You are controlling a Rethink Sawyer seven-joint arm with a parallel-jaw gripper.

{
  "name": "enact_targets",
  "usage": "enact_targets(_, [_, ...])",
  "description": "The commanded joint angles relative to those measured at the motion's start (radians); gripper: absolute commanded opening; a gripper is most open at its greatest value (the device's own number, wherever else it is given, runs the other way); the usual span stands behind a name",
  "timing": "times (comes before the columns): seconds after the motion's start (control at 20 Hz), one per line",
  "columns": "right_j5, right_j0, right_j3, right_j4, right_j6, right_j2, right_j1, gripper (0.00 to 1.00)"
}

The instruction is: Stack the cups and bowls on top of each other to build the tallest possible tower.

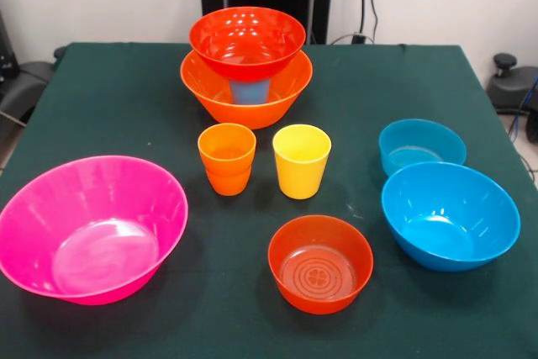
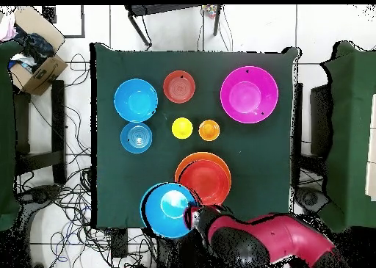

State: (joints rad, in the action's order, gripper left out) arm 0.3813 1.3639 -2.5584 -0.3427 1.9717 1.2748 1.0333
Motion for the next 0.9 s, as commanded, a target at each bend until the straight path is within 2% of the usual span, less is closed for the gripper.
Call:
enact_targets(0.05, [0.128, 0.061, 0.049, -0.201, -0.290, 0.038, -0.147, 0.00])
enact_targets(0.3, [0.173, 0.131, 0.092, -0.324, -0.347, 0.010, -0.260, 0.00])
enact_targets(0.6, [0.218, 0.217, 0.102, -0.390, -0.400, 0.021, -0.329, 0.00])
enact_targets(0.9, [0.220, 0.223, 0.143, -0.468, -0.421, 0.005, -0.377, 0.00])
